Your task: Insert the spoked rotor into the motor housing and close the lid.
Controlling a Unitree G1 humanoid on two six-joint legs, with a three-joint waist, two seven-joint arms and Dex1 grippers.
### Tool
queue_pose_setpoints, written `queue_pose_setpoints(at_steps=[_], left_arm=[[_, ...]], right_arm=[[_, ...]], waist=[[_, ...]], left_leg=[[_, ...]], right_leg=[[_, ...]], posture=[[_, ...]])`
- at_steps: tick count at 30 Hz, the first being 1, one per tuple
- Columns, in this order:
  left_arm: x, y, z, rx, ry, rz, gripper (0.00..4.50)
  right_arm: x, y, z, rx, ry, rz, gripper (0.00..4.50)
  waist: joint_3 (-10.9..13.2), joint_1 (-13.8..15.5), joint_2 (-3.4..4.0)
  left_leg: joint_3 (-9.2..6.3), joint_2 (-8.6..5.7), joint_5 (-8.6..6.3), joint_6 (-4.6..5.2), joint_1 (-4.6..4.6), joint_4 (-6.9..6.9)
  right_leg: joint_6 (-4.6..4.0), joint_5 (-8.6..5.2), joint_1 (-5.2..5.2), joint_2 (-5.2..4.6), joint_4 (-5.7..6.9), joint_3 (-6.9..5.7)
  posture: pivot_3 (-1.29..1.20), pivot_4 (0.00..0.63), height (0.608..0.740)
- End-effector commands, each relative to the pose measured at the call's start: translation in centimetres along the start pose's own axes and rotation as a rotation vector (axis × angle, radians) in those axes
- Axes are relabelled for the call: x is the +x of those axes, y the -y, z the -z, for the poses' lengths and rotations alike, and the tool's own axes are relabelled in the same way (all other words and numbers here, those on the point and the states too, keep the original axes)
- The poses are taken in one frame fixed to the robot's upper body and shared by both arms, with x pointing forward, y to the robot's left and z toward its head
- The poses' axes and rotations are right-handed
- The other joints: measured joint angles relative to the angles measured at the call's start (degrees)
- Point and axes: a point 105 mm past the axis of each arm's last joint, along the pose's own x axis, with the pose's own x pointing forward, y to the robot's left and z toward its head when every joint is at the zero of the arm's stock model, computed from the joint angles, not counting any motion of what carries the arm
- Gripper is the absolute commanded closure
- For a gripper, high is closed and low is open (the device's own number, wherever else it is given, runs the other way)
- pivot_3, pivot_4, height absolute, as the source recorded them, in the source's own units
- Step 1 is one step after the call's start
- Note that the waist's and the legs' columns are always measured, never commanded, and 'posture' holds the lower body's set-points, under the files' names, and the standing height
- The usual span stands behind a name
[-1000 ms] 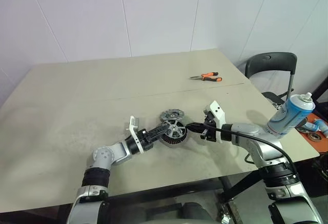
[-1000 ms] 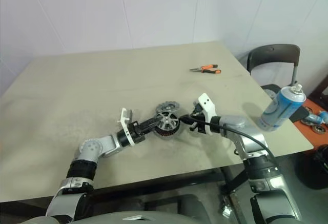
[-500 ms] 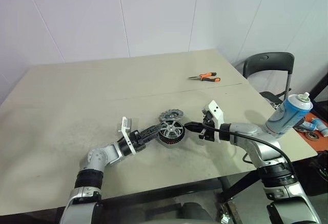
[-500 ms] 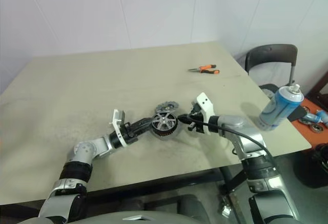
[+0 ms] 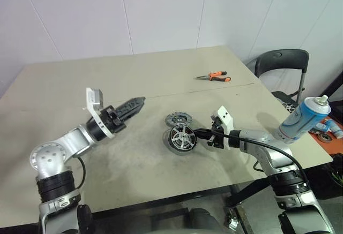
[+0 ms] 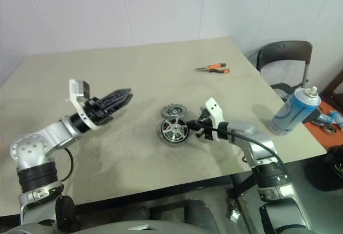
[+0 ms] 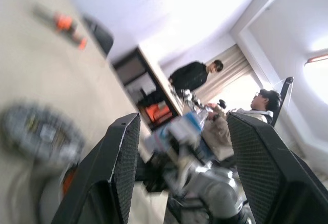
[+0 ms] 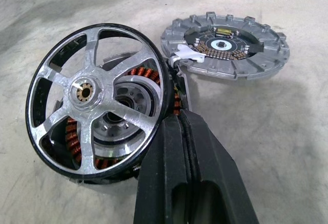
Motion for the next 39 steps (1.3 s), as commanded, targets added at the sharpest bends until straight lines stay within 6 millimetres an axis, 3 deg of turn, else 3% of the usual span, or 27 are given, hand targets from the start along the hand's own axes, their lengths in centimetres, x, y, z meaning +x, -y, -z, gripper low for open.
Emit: queue_pose_setpoints(at_steps=[1, 8, 12, 16, 21, 27, 31, 34, 37, 39], left_arm=[[0.4, 2.6, -1.0, 0.066, 0.016, 0.016, 1.63], [-0.9, 2.7, -0.3, 0.308, -0.093, -0.162, 1.63], [-1.4, 2.4, -2.3, 0.328, -0.029, -0.198, 1.63], [-1.1, 2.3, -1.9, 0.329, -0.029, -0.202, 1.63], [-0.3, 2.4, -0.9, 0.313, -0.04, -0.184, 1.63], [-0.4, 2.7, -1.3, 0.367, -0.037, -0.18, 1.63], [-0.9, 2.3, -0.8, 0.451, -0.11, -0.208, 1.63], [-1.2, 2.1, -0.3, 0.448, -0.14, -0.197, 1.62], [-1.3, 1.9, 0.0, 0.443, -0.144, -0.196, 1.62], [-1.3, 1.7, 0.2, 0.437, -0.148, -0.195, 1.62]], right_arm=[[0.6, -0.3, -1.4, -0.041, 0.036, -0.024, 4.5], [1.1, -0.3, -2.6, -0.088, 0.067, -0.027, 4.5], [1.2, -0.6, -2.8, -0.13, 0.062, -0.043, 4.5], [0.8, -0.1, -3.8, -0.149, 0.084, -0.032, 4.5], [-0.8, 1.4, -4.2, -0.179, 0.068, 0.002, 4.5], [-4.0, 4.9, -4.2, -0.251, 0.029, 0.138, 4.5], [-5.2, 5.1, -4.7, -0.283, 0.051, 0.16, 4.5], [-6.1, 1.9, -5.4, -0.205, 0.104, 0.001, 3.89], [-7.1, -1.5, -5.7, 0.0, 0.12, -0.177, 2.91], [-7.5, -2.7, -5.9, 0.11, 0.125, -0.231, 2.18]], waist=[[0.0, 0.05, 0.0], [0.01, -0.17, 0.01], [0.01, 0.11, 0.01], [0.01, 0.05, 0.01], [0.0, 0.17, 0.0], [0.0, 0.58, 0.0], [0.01, 0.69, 0.0], [0.02, 1.1, 0.03], [0.02, 1.31, 0.02], [0.02, 1.3, 0.01]], left_leg=[[0.0, -0.03, 0.0, 0.0, -0.01, 0.0], [-0.01, -0.07, 0.05, -0.1, 0.02, -0.01], [0.0, -0.11, 0.12, -0.21, 0.06, 0.04], [0.06, -0.12, 0.13, -0.21, 0.11, 0.08], [0.06, -0.13, 0.13, -0.21, 0.08, 0.08], [0.09, -0.14, 0.13, -0.2, 0.11, 0.08], [0.13, -0.2, 0.13, -0.2, 0.14, 0.07], [0.12, -0.17, 0.13, -0.2, 0.15, 0.06], [0.07, -0.05, 0.13, -0.19, 0.12, 0.08], [0.09, -0.05, 0.13, -0.18, 0.13, 0.13]], right_leg=[[0.0, 0.0, 0.0, -0.05, 0.0, 0.0], [-0.04, -0.01, -0.03, 0.08, 0.1, 0.0], [-0.14, -0.06, -0.01, 0.12, 0.18, -0.01], [-0.22, -0.11, 0.06, 0.15, 0.18, -0.03], [-0.06, -0.02, 0.05, 0.14, 0.16, -0.01], [-0.08, -0.03, 0.05, 0.15, 0.17, -0.01], [-0.16, -0.08, 0.05, 0.23, 0.19, 0.0], [-0.21, -0.11, 0.05, 0.28, 0.2, 0.01], [-0.19, -0.1, 0.05, 0.27, 0.21, -0.01], [-0.21, -0.11, 0.07, 0.24, 0.24, 0.0]], posture=[[0.0, 0.0, 0.74], [0.0, 0.0, 0.74], [0.0, 0.0, 0.74], [0.0, 0.0, 0.74], [0.0, 0.0, 0.74], [0.0, 0.0, 0.74], [0.0, 0.0, 0.74], [0.0, 0.0, 0.74], [0.0, 0.0, 0.74], [0.0, 0.0, 0.74]])
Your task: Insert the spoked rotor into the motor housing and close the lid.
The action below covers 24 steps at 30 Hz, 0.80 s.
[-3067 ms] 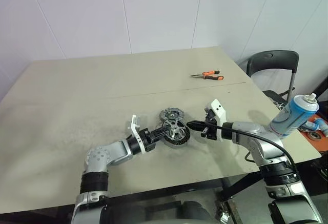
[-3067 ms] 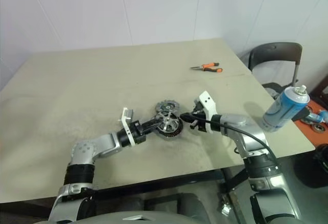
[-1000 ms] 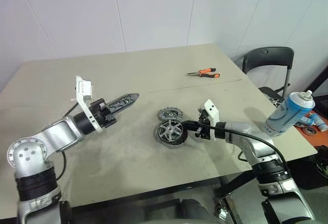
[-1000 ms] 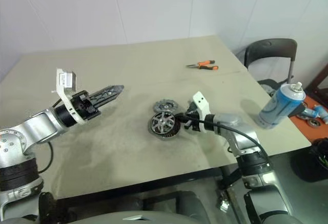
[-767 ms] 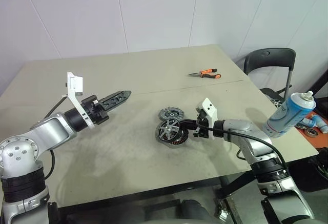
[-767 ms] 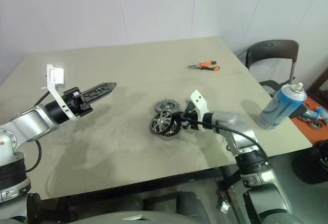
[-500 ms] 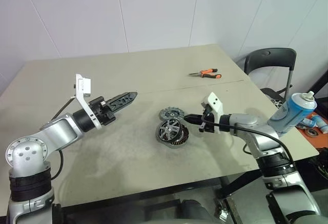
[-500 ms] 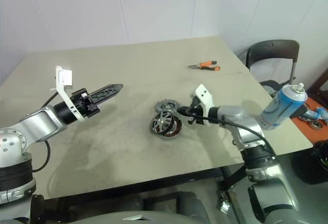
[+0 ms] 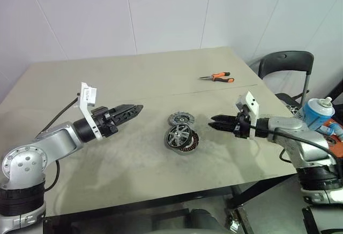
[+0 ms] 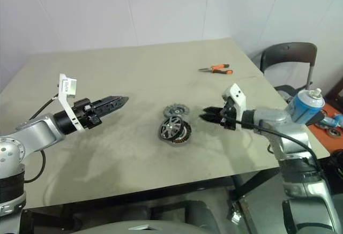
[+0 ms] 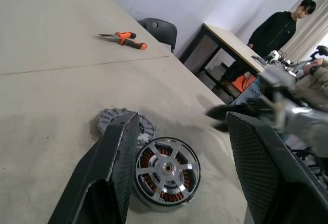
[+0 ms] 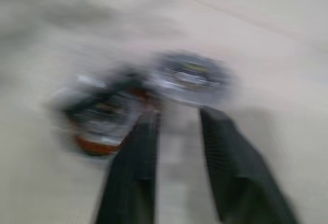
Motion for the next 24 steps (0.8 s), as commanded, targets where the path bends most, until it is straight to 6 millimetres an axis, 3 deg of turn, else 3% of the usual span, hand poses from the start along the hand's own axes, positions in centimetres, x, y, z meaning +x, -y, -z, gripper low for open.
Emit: queue_pose_setpoints(at_steps=[1, 5, 12, 17, 19, 23, 24], left_arm=[[0.3, 0.6, -0.2, 0.032, 0.01, 0.027, 1.62], [0.9, 0.7, 0.5, 0.012, -0.005, 0.045, 1.62], [1.3, 0.3, 0.9, -0.016, 0.001, 0.044, 1.62], [1.0, 0.1, 1.5, -0.034, -0.001, 0.031, 1.62], [1.0, 0.2, 1.7, -0.036, -0.003, 0.032, 1.62], [1.0, 0.3, 1.8, -0.037, -0.002, 0.032, 1.62], [0.9, 0.1, 1.8, -0.035, 0.0, 0.024, 1.62]], right_arm=[[-1.0, -2.3, -1.8, 0.149, 0.048, -0.085, 1.89], [-0.4, -2.8, -3.1, 0.225, 0.086, -0.1, 1.89], [1.8, -3.9, -4.2, 0.21, 0.116, -0.107, 1.89], [1.9, -5.2, -2.8, 0.372, 0.068, -0.19, 1.89], [2.1, -4.7, -1.7, 0.395, 0.035, -0.136, 1.89], [2.1, -4.5, -1.3, 0.403, 0.027, -0.107, 1.89], [2.6, -2.4, -1.7, 0.162, 0.043, 0.069, 1.89]], waist=[[0.0, 0.0, -0.02], [0.0, -0.14, -0.05], [0.01, -0.31, -0.05], [0.0, -0.18, -0.05], [0.0, -0.17, -0.06], [0.01, -0.22, -0.04], [0.01, -0.26, -0.04]], left_leg=[[0.0, 0.0, 0.0, 0.0, 0.0, 0.04], [0.04, -0.01, 0.0, 0.0, 0.09, 0.15], [0.04, 0.02, 0.0, 0.01, 0.06, 0.27], [0.03, 0.05, -0.08, 0.15, -0.11, 0.49], [0.03, 0.05, -0.1, 0.18, -0.14, 0.56], [0.05, 0.04, -0.11, 0.19, -0.16, 0.68], [0.06, 0.04, -0.11, 0.19, -0.15, 0.69]], right_leg=[[-0.01, 0.0, 0.02, 0.0, 0.0, 0.0], [-0.04, -0.03, 0.15, 0.0, 0.0, 0.01], [-0.01, -0.02, 0.12, 0.11, 0.1, 0.0], [0.01, 0.0, 0.11, 0.05, 0.08, 0.01], [-0.01, -0.01, 0.11, 0.02, 0.08, 0.01], [-0.01, -0.01, 0.11, 0.01, 0.1, 0.01], [-0.01, -0.01, 0.11, 0.02, 0.1, 0.01]], posture=[[0.0, 0.0, 0.74], [0.0, 0.0, 0.74], [0.0, 0.0, 0.74], [0.0, 0.0, 0.74], [0.0, 0.0, 0.74], [0.0, 0.0, 0.74], [0.0, 0.0, 0.74]])
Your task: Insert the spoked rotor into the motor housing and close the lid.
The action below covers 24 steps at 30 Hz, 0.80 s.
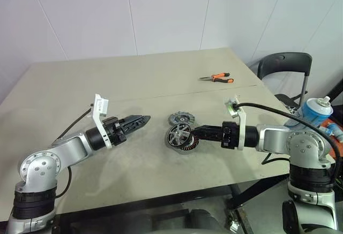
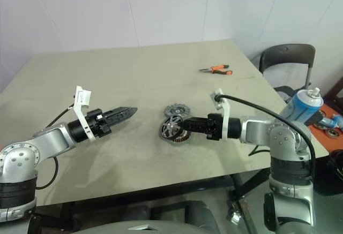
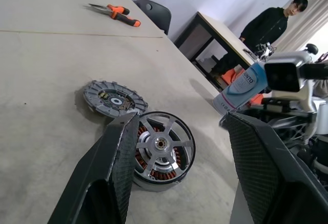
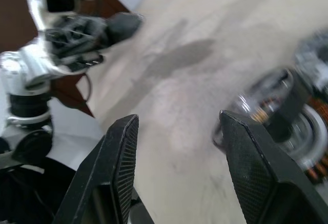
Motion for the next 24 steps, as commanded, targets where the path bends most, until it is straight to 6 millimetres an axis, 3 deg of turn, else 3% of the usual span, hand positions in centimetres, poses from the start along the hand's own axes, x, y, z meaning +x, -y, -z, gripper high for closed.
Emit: queue_pose_setpoints(at_steps=[1, 3, 4, 9, 14, 19, 24], left_arm=[[-0.3, 0.5, -1.1, 0.047, 0.051, 0.004, 1.62], [-0.4, 0.3, -1.1, 0.049, 0.056, -0.008, 1.62], [-0.5, 0.2, -1.2, 0.05, 0.058, -0.013, 1.62], [-0.5, -0.4, -1.1, 0.05, 0.058, -0.031, 1.62], [-0.3, -0.5, -0.8, 0.05, 0.057, -0.029, 1.62], [-0.3, -0.9, -0.6, 0.044, 0.053, -0.031, 1.62], [-0.1, -1.0, -0.6, 0.045, 0.054, -0.027, 1.62]], right_arm=[[0.1, 1.8, -3.2, -0.552, 0.08, 0.271, 1.89], [0.6, 0.9, -4.6, -1.05, 0.086, 0.35, 1.89], [0.7, 0.7, -5.0, -1.182, 0.093, 0.37, 1.89], [1.1, 0.6, -2.5, -1.521, -0.019, 0.241, 1.89], [0.9, -0.7, -3.4, -2.024, 0.016, 0.207, 1.89], [0.6, 0.4, -0.1, -2.12, -0.142, -0.01, 1.89], [0.5, 2.1, 0.5, -2.08, -0.196, -0.045, 1.89]], waist=[[0.01, -0.07, 0.01], [0.03, -0.22, 0.05], [0.04, -0.27, 0.06], [0.04, 0.01, 0.0], [0.08, -0.06, -0.01], [0.07, 0.07, -0.12], [0.08, -0.12, -0.11]], left_leg=[[0.01, 0.0, 0.0, 0.0, 0.03, 0.01], [0.05, 0.0, 0.0, 0.0, 0.04, 0.02], [0.09, -0.01, 0.0, -0.01, 0.04, 0.01], [0.03, -0.05, 0.0, -0.01, 0.03, -0.05], [0.1, -0.07, 0.0, -0.02, 0.03, 0.12], [0.08, -0.06, 0.0, -0.01, 0.1, 0.1], [0.1, -0.04, 0.0, -0.01, 0.16, 0.1]], right_leg=[[0.01, 0.0, 0.02, 0.01, 0.01, 0.0], [0.24, -0.14, 0.02, 0.01, -0.01, -0.01], [0.26, -0.15, 0.01, 0.01, -0.03, 0.0], [0.13, -0.03, -0.02, 0.09, -0.01, 0.0], [0.02, -0.01, 0.03, -0.03, 0.0, 0.08], [0.0, 0.0, 0.09, -0.01, 0.0, 0.13], [-0.02, 0.01, 0.12, -0.01, 0.04, 0.14]], posture=[[0.0, 0.0, 0.74], [0.0, 0.0, 0.74], [0.0, 0.0, 0.74], [0.0, 0.0, 0.74], [0.0, 0.0, 0.74], [0.0, 0.0, 0.74], [0.0, 0.0, 0.74]])
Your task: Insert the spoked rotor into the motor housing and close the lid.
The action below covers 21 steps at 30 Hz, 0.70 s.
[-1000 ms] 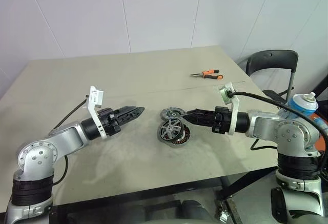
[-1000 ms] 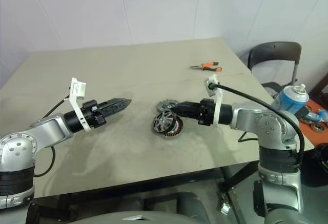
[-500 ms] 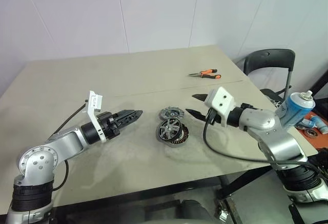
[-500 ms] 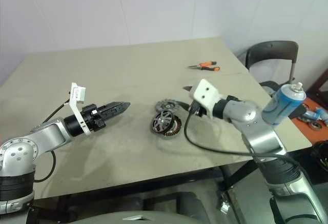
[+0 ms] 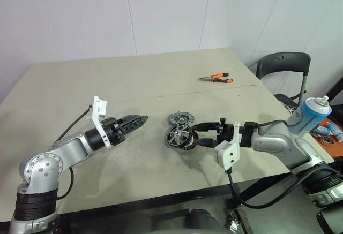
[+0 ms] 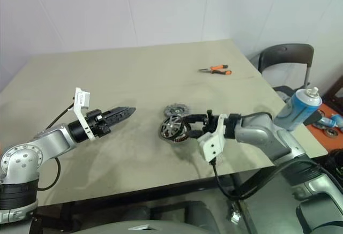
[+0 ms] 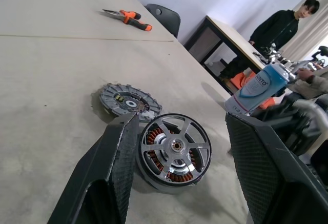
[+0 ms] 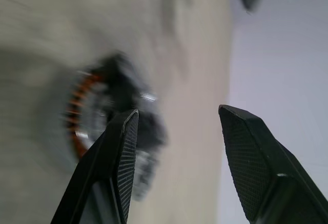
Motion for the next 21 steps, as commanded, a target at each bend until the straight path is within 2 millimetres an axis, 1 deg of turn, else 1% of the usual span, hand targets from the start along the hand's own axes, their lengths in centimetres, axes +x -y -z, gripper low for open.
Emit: queue_pose_setpoints(at_steps=[1, 4, 9, 16, 21], left_arm=[[0.1, 0.3, -0.7, 0.029, 0.032, 0.016, 1.62], [0.2, 0.5, -0.5, 0.03, 0.032, 0.018, 1.62], [0.0, 0.5, -0.4, 0.028, 0.035, 0.009, 1.62], [0.1, 0.5, -0.4, 0.03, 0.036, 0.003, 1.62], [0.3, 0.7, -0.4, 0.033, 0.031, 0.005, 1.62]], right_arm=[[0.0, 0.7, 1.0, -0.016, -0.005, 0.013, 1.89], [1.0, 1.0, 1.3, -0.022, -0.001, 0.028, 1.89], [1.8, 0.2, 1.8, -0.019, -0.006, 0.007, 1.89], [2.9, -0.5, 1.8, -0.016, -0.003, -0.012, 1.89], [3.4, -0.4, 2.2, -0.033, -0.023, 0.003, 1.89]], waist=[[0.0, -0.08, 0.0], [0.01, -0.15, 0.0], [0.04, 0.05, 0.01], [0.06, -0.08, -0.02], [0.07, -0.08, -0.01]], left_leg=[[0.02, 0.0, 0.0, 0.0, 0.04, 0.01], [0.02, 0.02, 0.0, 0.0, 0.27, 0.01], [-0.04, 0.05, 0.0, 0.01, 0.76, -0.11], [-0.02, 0.03, 0.0, 0.01, 0.85, -0.04], [-0.04, 0.04, 0.0, 0.01, 0.84, -0.04]], right_leg=[[-0.01, 0.01, 0.04, 0.0, 0.0, 0.02], [-0.03, 0.01, 0.25, 0.02, 0.03, 0.02], [-0.04, -0.02, 0.74, 0.05, -0.03, 0.0], [-0.04, -0.01, 0.86, 0.02, -0.02, 0.0], [-0.04, -0.01, 0.85, 0.02, -0.01, 0.0]], posture=[[0.0, 0.0, 0.74], [0.0, 0.0, 0.74], [0.0, 0.0, 0.74], [0.0, 0.0, 0.74], [0.0, 0.0, 0.74]])
